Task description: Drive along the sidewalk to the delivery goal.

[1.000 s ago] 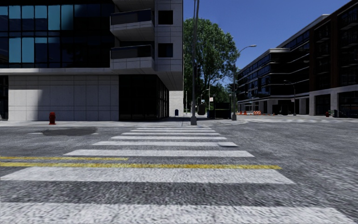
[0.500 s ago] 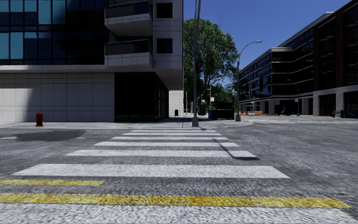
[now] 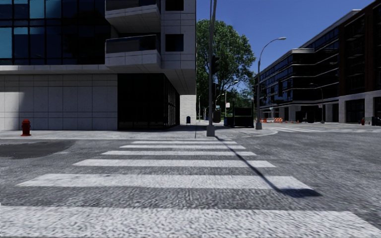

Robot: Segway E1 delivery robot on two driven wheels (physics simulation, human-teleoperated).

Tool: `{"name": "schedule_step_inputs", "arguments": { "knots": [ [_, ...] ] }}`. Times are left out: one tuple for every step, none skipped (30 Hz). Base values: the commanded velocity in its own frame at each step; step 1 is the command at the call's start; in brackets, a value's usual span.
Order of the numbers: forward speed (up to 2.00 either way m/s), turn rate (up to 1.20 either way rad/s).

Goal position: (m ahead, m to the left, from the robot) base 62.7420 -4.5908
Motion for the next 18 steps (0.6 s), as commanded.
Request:
{"name": "schedule_step_inputs", "arguments": {
  "knots": [
    [2.0,0.0],
    [2.0,0.0],
    [2.0,0.0],
    [2.0,0.0],
    [2.0,0.0],
    [2.0,0.0],
    [2.0,0.0],
    [2.0,0.0],
    [2.0,0.0],
    [2.0,0.0],
    [2.0,0.0],
    [2.0,0.0],
    [2.0,0.0],
    [2.0,0.0],
    [2.0,0.0],
    [2.0,0.0],
    [2.0,0.0],
    [2.0,0.0]
  ]
}}
